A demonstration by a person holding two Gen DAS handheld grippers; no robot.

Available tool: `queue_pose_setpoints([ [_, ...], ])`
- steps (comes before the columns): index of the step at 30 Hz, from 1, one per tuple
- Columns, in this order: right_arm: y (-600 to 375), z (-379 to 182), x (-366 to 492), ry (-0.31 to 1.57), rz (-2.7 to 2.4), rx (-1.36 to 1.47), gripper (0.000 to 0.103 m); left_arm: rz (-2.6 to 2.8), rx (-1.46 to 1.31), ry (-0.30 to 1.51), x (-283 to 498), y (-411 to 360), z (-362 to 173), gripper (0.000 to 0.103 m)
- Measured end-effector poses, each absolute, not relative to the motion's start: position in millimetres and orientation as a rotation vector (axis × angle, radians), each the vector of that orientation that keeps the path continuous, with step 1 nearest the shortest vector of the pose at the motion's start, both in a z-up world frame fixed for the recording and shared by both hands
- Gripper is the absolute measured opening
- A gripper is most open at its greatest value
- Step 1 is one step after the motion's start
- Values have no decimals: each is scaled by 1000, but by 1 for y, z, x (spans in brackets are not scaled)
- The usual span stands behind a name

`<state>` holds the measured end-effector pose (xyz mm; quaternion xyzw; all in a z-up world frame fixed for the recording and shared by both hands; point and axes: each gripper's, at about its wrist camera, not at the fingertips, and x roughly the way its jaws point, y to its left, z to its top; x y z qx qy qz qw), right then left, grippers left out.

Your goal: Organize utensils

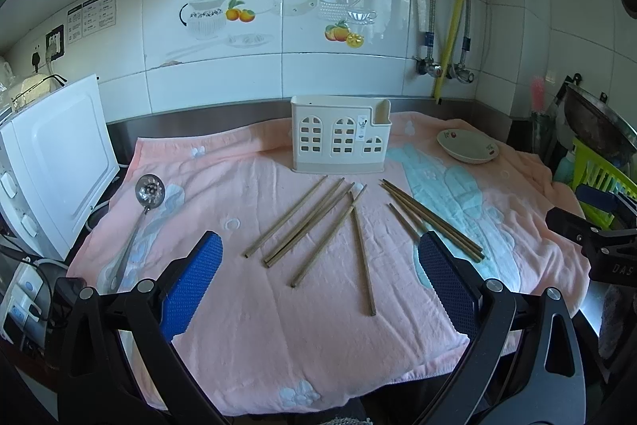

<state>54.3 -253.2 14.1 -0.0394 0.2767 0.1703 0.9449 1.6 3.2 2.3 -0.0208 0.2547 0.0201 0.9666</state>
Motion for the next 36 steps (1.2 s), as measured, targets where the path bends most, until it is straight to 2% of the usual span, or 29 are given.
queue_pose_setpoints([
  [31, -258, 4, 89, 567, 364, -69, 97, 49, -57, 539, 35, 34, -12, 97],
  [36, -261, -4, 94, 582, 371, -71, 96, 48, -63, 564, 42, 41, -20, 94],
])
